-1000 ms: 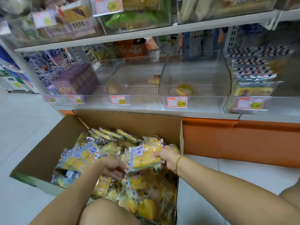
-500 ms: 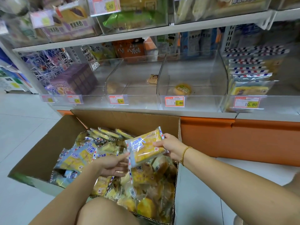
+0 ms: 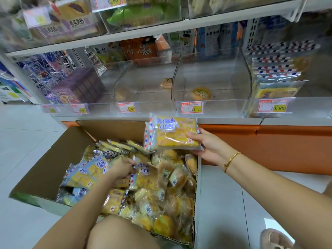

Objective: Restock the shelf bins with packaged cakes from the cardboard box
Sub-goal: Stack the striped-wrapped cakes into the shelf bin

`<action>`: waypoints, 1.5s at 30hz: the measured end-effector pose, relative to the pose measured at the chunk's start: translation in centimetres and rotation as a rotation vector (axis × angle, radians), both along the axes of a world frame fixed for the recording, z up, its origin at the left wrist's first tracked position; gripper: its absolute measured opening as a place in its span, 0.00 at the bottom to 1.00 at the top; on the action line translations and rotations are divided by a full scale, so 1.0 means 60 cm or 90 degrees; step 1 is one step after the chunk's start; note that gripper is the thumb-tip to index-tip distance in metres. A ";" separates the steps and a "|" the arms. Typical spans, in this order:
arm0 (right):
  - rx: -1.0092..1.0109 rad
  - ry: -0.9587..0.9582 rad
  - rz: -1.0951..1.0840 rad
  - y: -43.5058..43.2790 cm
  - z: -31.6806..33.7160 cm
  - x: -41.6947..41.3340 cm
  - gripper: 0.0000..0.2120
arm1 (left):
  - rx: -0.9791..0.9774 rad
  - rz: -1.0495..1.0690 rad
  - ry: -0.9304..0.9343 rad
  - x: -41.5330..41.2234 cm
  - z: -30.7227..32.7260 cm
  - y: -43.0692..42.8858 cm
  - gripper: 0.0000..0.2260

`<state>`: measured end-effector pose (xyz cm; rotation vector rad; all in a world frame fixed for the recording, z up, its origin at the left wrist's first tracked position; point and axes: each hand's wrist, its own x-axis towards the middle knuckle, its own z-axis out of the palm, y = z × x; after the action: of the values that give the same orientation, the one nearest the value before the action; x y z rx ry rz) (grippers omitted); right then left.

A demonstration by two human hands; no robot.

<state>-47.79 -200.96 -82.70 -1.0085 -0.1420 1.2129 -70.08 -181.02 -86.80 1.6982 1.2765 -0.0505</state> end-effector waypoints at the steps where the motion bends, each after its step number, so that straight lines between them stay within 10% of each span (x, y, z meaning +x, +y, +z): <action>1: 0.014 0.022 -0.009 -0.006 -0.001 0.006 0.16 | -0.016 0.005 -0.037 -0.005 0.014 0.004 0.11; 13: 0.067 -0.087 0.112 -0.041 0.009 0.030 0.26 | -0.294 0.180 -0.411 0.006 0.148 -0.019 0.08; 27: 0.055 -0.195 0.144 -0.062 0.068 0.077 0.52 | -0.427 0.049 -0.421 0.051 0.202 -0.134 0.17; 33: 0.039 -0.257 0.112 -0.069 0.104 0.066 0.25 | -0.395 0.019 -0.433 0.075 0.211 -0.146 0.17; 39: 0.007 -0.324 0.106 -0.074 0.125 0.062 0.23 | -0.329 -0.057 -0.407 0.082 0.216 -0.154 0.20; 45: -0.016 -0.089 0.064 -0.088 0.126 0.075 0.14 | -0.318 0.010 -0.444 0.092 0.206 -0.157 0.17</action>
<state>-43.27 -206.25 -75.14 -1.1204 -0.2908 1.2373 -64.55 -190.47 -74.47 1.1197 0.6741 0.2018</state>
